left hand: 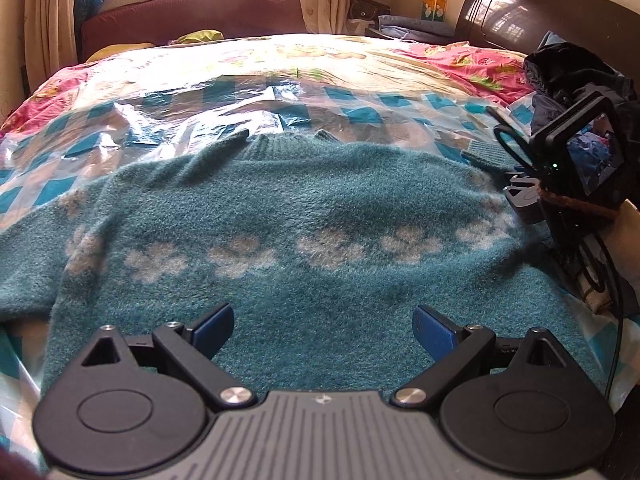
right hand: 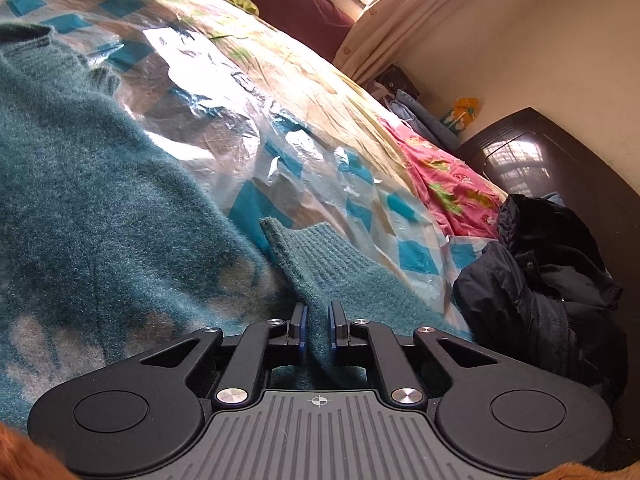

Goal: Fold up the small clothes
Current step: 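Close the right tool on the cuff of a teal sleeve, then carry the sleeve across the sweater body with the right tool and release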

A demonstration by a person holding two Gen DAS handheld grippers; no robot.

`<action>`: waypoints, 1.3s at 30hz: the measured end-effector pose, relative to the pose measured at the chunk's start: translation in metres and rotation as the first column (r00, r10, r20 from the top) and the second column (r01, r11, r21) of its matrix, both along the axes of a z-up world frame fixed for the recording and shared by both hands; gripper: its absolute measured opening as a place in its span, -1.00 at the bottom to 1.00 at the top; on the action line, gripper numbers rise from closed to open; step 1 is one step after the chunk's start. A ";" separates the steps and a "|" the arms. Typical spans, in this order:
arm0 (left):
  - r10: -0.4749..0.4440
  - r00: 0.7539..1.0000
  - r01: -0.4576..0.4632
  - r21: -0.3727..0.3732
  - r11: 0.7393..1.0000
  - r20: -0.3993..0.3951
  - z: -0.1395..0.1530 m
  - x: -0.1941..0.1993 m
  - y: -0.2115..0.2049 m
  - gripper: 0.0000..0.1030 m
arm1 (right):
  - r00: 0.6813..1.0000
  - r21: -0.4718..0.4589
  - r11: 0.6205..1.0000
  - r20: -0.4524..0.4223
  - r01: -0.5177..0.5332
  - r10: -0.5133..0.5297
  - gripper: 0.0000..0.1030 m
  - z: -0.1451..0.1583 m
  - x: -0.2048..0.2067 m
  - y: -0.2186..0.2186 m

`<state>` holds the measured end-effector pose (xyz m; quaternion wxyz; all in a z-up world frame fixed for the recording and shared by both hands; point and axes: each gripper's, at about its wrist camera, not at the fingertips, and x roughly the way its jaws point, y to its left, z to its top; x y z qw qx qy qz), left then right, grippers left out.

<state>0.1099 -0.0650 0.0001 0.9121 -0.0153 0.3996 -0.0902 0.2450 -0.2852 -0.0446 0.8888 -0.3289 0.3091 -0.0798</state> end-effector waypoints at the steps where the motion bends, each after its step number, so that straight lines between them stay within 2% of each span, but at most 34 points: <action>1: 0.001 1.000 -0.001 -0.005 1.000 0.003 0.001 0.000 0.001 0.96 | 1.000 0.016 1.000 0.017 0.000 -0.001 -0.86 0.005 -0.004 -0.002; 7: 0.015 1.000 -0.015 -0.024 1.000 0.022 0.005 -0.002 0.011 0.95 | 0.995 0.164 0.984 0.083 -0.062 0.049 -0.87 0.043 -0.029 0.007; 10: 0.044 0.999 -0.043 -0.035 0.998 0.028 0.009 -0.007 0.026 0.96 | 0.984 0.295 0.943 0.139 -0.151 0.114 -0.87 0.074 -0.044 0.035; 13: 0.092 0.995 -0.091 -0.024 0.996 0.039 0.011 -0.017 0.048 0.96 | 0.960 0.414 0.871 0.196 -0.265 0.199 -0.87 0.094 -0.061 0.075; 14: 0.107 0.993 -0.107 -0.021 0.994 0.041 0.011 -0.020 0.055 0.96 | 0.953 0.469 0.831 0.193 -0.298 0.233 -0.87 0.094 -0.066 0.094; 16: 0.135 0.990 -0.134 -0.008 0.991 0.040 0.009 -0.029 0.069 0.96 | 0.937 0.484 0.803 0.159 -0.348 0.310 -0.87 0.081 -0.073 0.126; 18: 0.154 0.987 -0.155 0.005 0.988 0.042 0.007 -0.036 0.080 0.96 | 0.906 0.496 0.769 0.097 -0.403 0.412 -0.86 0.053 -0.079 0.158; 19: 0.163 0.986 -0.164 0.014 0.986 0.042 0.006 -0.040 0.085 0.96 | 0.888 0.508 0.758 0.029 -0.409 0.460 -0.85 0.034 -0.080 0.174; 21: 0.179 0.983 -0.180 0.020 0.984 0.042 0.002 -0.049 0.096 0.96 | 0.878 0.500 0.768 -0.033 -0.399 0.478 -0.74 0.011 -0.084 0.193; 23: 0.194 0.980 -0.194 0.007 0.981 0.035 -0.001 -0.055 0.106 0.96 | 0.881 0.479 0.779 -0.024 -0.405 0.473 -0.71 0.004 -0.088 0.199; 28: 0.210 0.977 -0.209 -0.037 0.977 0.026 -0.005 -0.059 0.115 0.95 | 0.897 0.462 0.798 -0.012 -0.387 0.442 -0.78 0.013 -0.084 0.203; 33: 0.219 0.972 -0.216 -0.048 0.975 0.082 0.005 -0.064 0.119 0.95 | 0.910 0.498 0.774 0.078 -0.390 0.408 -0.80 0.038 -0.079 0.207; 35: 0.226 0.971 -0.222 -0.055 0.973 0.080 0.005 -0.064 0.124 0.95 | 0.905 0.485 0.780 0.057 -0.395 0.423 -0.80 0.035 -0.074 0.219; 36: 0.230 0.970 -0.225 -0.059 0.972 0.077 0.005 -0.065 0.125 0.95 | 0.904 0.481 0.784 0.042 -0.392 0.426 -0.71 0.029 -0.074 0.223; 39: 0.239 0.968 -0.235 -0.061 0.970 0.077 0.005 -0.068 0.130 0.95 | 0.895 0.499 0.786 -0.042 -0.365 0.443 -0.70 0.012 -0.069 0.230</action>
